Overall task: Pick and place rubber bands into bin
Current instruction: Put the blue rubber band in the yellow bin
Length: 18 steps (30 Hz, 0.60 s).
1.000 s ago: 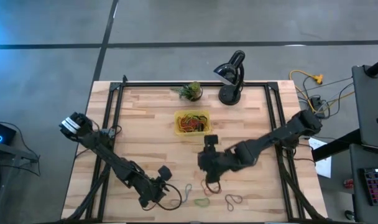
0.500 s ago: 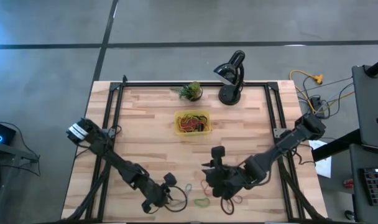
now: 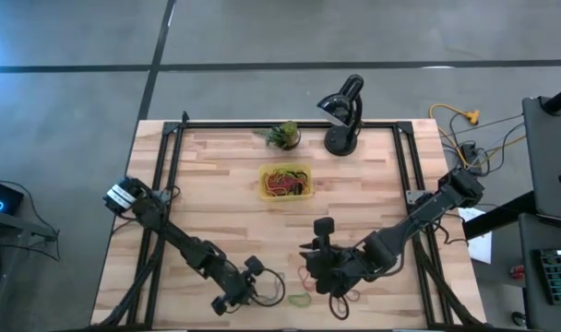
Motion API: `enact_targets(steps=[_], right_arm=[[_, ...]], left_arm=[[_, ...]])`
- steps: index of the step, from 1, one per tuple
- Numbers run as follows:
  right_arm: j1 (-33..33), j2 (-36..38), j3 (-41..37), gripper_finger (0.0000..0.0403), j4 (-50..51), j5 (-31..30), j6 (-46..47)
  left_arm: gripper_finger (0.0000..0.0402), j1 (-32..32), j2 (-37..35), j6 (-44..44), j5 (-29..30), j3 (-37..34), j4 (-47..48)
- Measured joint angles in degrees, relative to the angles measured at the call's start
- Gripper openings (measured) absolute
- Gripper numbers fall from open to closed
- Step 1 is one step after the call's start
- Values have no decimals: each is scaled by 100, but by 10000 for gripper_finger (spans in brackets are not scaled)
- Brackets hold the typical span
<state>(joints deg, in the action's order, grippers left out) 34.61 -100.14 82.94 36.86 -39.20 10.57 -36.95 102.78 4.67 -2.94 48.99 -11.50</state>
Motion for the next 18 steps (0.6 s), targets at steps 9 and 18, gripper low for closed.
enact_targets(steps=[9, 18], right_arm=[[0, 0, 0, 82, -34, 4, 0], [0, 0, 0, 70, -63, 11, 0]], left_arm=[[205, 11, 87, -290, 41, -9, -9], [219, 77, 343, -482, 104, -7, -251]])
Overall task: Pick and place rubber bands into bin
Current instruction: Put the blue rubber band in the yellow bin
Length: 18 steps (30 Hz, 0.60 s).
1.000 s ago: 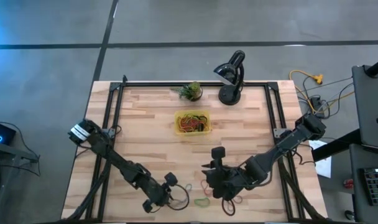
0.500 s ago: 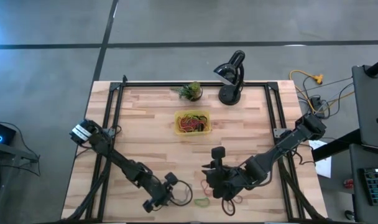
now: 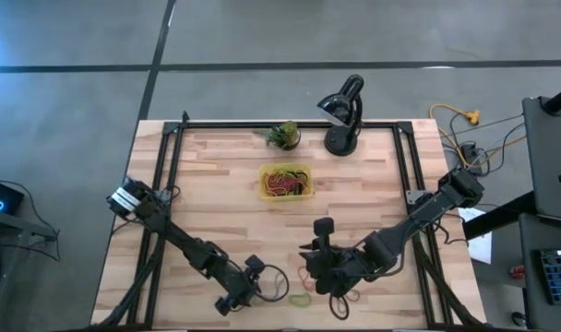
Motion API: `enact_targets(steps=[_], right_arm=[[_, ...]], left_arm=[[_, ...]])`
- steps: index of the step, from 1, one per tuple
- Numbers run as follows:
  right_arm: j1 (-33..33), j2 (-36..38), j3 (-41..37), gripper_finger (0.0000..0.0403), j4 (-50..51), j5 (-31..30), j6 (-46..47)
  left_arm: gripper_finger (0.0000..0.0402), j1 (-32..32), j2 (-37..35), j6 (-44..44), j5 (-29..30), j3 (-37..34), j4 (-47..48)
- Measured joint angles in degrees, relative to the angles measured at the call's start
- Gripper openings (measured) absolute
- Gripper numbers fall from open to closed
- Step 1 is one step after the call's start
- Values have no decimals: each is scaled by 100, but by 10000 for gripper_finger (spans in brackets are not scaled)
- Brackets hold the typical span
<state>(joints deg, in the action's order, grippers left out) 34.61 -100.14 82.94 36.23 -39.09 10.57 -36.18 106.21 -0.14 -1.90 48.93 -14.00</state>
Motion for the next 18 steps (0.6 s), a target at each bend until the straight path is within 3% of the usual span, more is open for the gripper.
enact_targets(steps=[18], right_arm=[[0, 0, 0, 68, -59, 5, -2]], left_arm=[[219, 121, 41, -105, 163, 0, -157]])
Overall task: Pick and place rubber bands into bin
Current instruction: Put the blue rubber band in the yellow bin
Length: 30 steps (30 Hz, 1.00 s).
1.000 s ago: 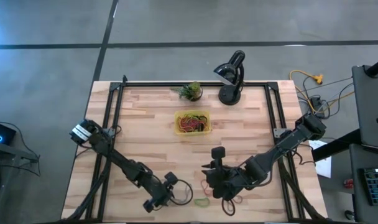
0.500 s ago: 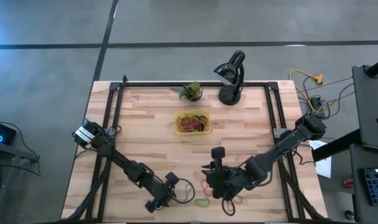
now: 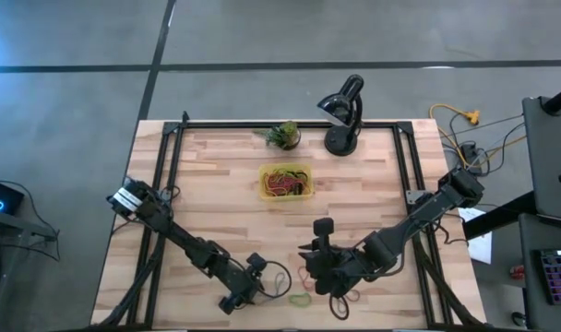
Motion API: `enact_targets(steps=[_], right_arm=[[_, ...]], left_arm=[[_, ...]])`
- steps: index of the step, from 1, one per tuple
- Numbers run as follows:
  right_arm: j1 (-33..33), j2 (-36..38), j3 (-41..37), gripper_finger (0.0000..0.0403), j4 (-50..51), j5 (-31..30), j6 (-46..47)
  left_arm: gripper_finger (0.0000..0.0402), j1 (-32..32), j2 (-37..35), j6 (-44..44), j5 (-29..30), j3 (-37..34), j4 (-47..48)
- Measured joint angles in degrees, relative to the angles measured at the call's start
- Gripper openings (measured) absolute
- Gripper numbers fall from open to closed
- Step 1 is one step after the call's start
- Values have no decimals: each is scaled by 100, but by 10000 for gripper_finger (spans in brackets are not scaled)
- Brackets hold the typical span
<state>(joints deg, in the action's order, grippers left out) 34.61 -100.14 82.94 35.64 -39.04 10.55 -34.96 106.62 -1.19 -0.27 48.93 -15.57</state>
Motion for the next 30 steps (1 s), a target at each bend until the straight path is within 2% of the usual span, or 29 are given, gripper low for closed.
enact_targets(steps=[7, 10, 14, 24, 30], right_arm=[[0, 0, 0, 68, -16, 1, 0], [0, 0, 0, 68, -22, -1, 0], [0, 0, 0, 68, -22, 0, 0], [0, -2, 0, 68, -21, 1, 0], [0, -2, 0, 68, -22, 0, -1]], left_arm=[[218, 39, 296, 45, -78, 124, -83], [203, 86, 328, 54, -165, 144, -91], [161, 122, 311, 48, -179, 149, -99], [17, 181, 311, 55, -216, 146, -86], [3, 203, 294, 182, -141, 142, -83]])
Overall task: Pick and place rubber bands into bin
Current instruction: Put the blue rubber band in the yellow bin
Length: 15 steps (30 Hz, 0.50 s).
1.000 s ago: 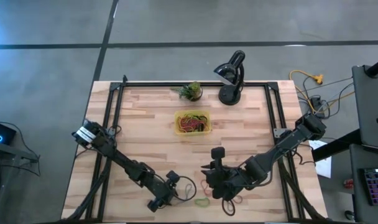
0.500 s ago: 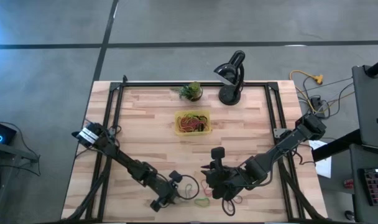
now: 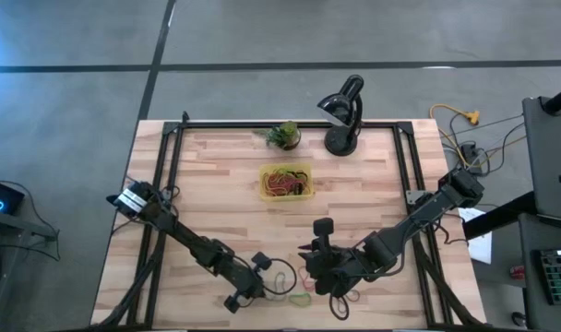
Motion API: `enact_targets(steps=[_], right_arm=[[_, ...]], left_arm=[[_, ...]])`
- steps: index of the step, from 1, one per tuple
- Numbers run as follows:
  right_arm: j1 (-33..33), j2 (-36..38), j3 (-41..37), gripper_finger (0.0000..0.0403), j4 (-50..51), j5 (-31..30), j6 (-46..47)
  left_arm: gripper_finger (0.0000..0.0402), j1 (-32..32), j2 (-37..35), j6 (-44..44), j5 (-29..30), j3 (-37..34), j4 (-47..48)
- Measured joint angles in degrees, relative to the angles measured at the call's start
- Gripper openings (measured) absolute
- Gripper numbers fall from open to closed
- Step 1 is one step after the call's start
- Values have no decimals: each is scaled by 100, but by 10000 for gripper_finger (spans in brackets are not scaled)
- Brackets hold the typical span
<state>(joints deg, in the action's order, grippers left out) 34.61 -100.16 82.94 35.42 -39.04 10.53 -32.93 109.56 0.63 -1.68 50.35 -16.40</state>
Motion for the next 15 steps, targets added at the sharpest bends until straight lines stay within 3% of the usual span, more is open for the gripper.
enact_targets(steps=[6, 15], right_arm=[[0, 0, 0, 68, 2, -1, -1], [0, -2, 0, 68, 4, 1, 1]], left_arm=[[1, -1, -276, 136, 202, -18, 278], [0, -42, -891, 127, 1470, -37, 1264]])
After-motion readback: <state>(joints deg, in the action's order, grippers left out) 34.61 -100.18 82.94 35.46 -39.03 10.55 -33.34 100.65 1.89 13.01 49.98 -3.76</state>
